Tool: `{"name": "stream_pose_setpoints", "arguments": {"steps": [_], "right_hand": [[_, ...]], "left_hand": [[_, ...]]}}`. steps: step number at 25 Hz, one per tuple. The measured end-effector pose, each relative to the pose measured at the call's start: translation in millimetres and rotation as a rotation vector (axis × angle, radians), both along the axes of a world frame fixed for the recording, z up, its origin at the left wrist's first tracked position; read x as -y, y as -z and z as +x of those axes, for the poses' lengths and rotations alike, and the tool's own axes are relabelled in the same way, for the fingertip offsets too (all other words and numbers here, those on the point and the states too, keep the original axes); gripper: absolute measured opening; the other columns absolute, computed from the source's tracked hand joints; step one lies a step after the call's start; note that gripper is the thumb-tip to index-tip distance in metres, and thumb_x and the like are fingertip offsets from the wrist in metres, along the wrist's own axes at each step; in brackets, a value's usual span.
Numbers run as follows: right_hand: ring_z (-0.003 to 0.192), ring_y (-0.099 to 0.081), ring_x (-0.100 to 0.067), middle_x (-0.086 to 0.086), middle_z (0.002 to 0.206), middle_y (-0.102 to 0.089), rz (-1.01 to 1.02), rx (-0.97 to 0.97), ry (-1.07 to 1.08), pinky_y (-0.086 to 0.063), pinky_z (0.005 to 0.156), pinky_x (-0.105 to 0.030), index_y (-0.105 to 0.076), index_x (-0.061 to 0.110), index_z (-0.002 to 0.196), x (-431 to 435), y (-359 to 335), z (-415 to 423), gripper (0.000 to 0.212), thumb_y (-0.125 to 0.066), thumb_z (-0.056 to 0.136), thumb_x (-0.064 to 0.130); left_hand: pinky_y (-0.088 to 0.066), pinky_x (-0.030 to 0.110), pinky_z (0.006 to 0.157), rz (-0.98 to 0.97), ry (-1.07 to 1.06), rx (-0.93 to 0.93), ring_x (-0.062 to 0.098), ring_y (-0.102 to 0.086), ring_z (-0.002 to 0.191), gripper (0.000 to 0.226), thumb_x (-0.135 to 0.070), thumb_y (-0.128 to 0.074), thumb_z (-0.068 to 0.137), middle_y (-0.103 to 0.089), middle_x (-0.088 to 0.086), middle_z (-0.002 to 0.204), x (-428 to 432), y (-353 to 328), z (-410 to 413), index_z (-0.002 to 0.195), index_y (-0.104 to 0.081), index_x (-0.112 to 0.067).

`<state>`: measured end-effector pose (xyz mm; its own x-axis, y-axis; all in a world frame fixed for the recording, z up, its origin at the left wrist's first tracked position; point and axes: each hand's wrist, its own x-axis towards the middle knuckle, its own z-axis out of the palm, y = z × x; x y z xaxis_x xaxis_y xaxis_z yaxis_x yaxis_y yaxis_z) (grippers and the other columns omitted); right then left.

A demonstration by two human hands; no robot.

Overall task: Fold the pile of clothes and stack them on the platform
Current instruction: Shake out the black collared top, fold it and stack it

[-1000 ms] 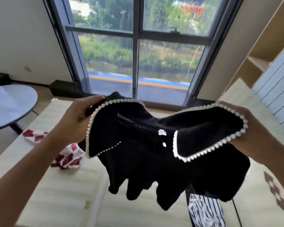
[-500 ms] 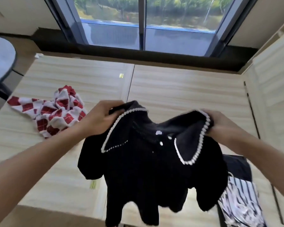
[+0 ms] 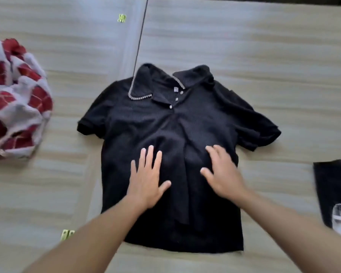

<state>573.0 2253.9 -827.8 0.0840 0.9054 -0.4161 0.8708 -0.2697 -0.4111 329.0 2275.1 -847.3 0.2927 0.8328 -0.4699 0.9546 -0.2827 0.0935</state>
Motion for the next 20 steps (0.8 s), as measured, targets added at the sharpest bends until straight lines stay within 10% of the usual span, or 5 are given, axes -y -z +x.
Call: {"name": "stream_pose_setpoints", "arguments": {"steps": [4, 9, 12, 16, 20], "right_hand": [[0.155, 0.018, -0.021, 0.000, 0.168, 0.020, 0.003, 0.193, -0.254, 0.000, 0.126, -0.042, 0.002, 0.028, 0.161, 58, 47, 3, 0.086, -0.042, 0.095, 0.062], [0.141, -0.040, -0.030, -0.009, 0.153, -0.039, 0.300, 0.202, -0.109, -0.031, 0.117, -0.046, -0.044, 0.016, 0.147, 46, 38, 40, 0.069, -0.046, 0.092, 0.057], [0.136, -0.041, -0.038, -0.018, 0.149, -0.039, 0.411, 0.252, 0.356, -0.032, 0.114, -0.050, -0.040, 0.009, 0.146, -17, 28, 86, 0.065, -0.054, 0.092, 0.044], [0.134, -0.042, -0.040, -0.020, 0.149, -0.040, -0.031, 0.151, 0.910, -0.038, 0.108, -0.048, -0.043, 0.003, 0.142, -75, 27, 147, 0.070, -0.069, 0.088, 0.039], [0.090, -0.063, -0.029, -0.014, 0.097, -0.068, 0.142, -0.157, 0.808, -0.046, 0.071, -0.033, -0.069, 0.009, 0.100, -102, 4, 174, 0.022, -0.065, 0.079, 0.004]], "left_hand": [[-0.016, 0.058, 0.124, 0.114, 0.017, 0.019, 0.030, 0.008, 0.157, 0.099, -0.078, -0.027, 0.092, 0.009, 0.009, 0.171, 45, 36, -40, 0.162, -0.001, -0.013], [-0.018, 0.056, 0.121, 0.148, 0.121, 0.054, 0.031, -0.005, 0.157, 0.092, -0.071, -0.034, 0.092, -0.005, 0.007, 0.171, 72, 37, -88, 0.161, -0.020, -0.012], [-0.016, 0.059, 0.119, 0.176, 0.174, 0.067, 0.035, -0.011, 0.156, 0.097, -0.072, -0.043, 0.087, -0.011, 0.010, 0.170, 87, 44, -95, 0.158, -0.028, -0.010], [-0.011, 0.061, 0.120, 0.182, 0.130, 0.056, 0.038, -0.012, 0.156, 0.108, -0.076, -0.050, 0.078, -0.014, 0.014, 0.169, 92, 55, -87, 0.158, -0.027, -0.007], [-0.011, 0.062, 0.120, 0.196, 0.130, 0.066, 0.038, -0.012, 0.156, 0.107, -0.076, -0.046, 0.080, -0.013, 0.014, 0.169, 94, 56, -83, 0.159, -0.024, -0.008]]}}
